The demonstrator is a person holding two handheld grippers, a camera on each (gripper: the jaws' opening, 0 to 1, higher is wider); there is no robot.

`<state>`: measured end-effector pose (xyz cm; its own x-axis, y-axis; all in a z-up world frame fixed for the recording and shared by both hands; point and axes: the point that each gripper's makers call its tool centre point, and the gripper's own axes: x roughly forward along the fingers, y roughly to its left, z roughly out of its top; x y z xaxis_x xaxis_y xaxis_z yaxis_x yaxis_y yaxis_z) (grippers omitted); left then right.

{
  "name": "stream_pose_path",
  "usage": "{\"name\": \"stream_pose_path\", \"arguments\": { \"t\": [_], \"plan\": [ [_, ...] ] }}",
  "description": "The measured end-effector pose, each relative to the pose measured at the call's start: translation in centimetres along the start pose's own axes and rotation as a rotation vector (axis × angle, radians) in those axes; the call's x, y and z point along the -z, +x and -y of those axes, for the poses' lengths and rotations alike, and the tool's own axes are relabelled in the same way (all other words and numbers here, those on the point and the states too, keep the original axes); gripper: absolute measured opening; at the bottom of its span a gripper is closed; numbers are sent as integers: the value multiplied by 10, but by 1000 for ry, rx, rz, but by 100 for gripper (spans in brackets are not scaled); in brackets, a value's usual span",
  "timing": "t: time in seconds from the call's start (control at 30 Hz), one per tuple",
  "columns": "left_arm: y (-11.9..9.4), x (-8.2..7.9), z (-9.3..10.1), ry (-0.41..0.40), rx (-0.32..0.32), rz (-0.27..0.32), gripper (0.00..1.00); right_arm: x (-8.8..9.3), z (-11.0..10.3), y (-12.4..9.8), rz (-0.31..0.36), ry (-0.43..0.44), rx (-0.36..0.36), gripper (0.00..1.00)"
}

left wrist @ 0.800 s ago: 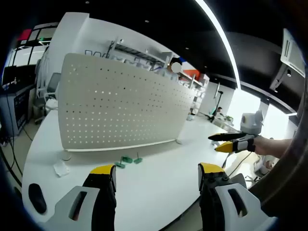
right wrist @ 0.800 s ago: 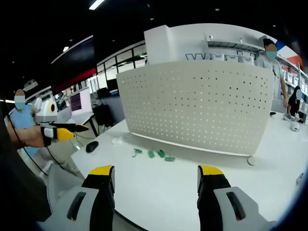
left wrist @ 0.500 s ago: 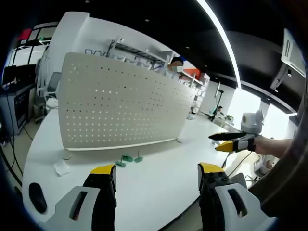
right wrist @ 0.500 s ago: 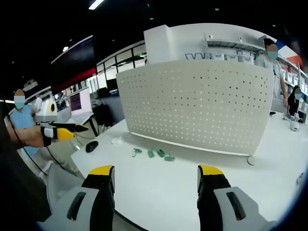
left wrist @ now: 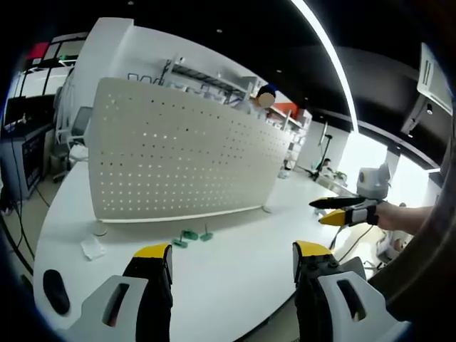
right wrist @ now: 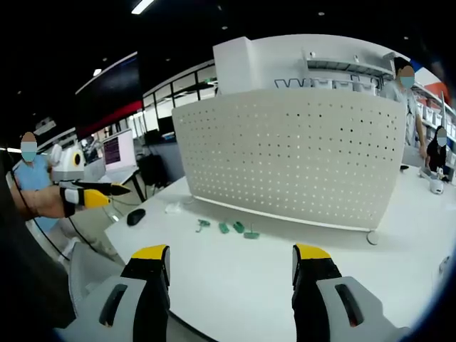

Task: Insert the hook assembly into the mounting plate slot until the hook locks in place.

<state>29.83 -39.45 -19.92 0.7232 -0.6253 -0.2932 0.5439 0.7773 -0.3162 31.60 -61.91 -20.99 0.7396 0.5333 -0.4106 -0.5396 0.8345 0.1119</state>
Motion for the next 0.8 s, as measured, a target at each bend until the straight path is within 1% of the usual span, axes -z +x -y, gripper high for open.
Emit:
{"name": "stream_pose_path", "arguments": {
  "t": [0.43, 0.8],
  "plan": [
    [-2, 0, -1, 1, -6, 6, 69, 0, -1, -1, 1, -4, 1, 70],
    [-2, 2, 1, 6, 5, 1, 69, 1, -1, -4, -1, -7, 4, 70]
  ]
}}
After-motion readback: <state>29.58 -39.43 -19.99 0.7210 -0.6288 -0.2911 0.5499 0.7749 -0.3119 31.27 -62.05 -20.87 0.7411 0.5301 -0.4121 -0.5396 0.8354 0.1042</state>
